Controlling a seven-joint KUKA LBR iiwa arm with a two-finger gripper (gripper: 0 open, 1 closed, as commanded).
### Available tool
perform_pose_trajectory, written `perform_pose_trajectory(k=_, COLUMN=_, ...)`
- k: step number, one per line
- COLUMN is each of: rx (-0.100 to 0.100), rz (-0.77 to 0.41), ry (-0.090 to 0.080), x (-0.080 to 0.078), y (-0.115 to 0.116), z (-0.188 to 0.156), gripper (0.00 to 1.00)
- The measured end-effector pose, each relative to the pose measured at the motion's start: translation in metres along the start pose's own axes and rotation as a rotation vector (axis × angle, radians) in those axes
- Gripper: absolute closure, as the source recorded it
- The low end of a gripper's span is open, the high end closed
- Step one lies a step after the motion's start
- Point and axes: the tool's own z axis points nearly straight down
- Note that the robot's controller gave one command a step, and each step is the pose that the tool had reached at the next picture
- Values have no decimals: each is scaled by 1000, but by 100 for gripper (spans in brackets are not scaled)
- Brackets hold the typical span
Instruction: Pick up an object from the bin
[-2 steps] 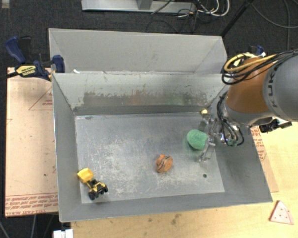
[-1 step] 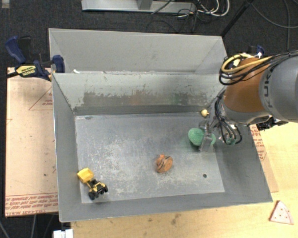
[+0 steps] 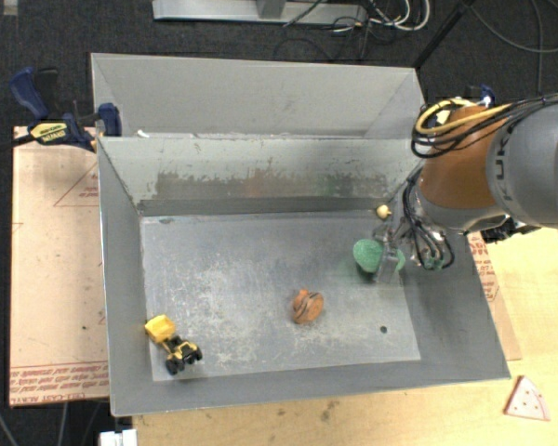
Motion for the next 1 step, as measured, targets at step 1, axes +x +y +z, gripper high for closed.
perform_pose_trajectory(k=1, rx=0, rz=-2, ry=-1, x=-1, y=0, z=-3, gripper=100)
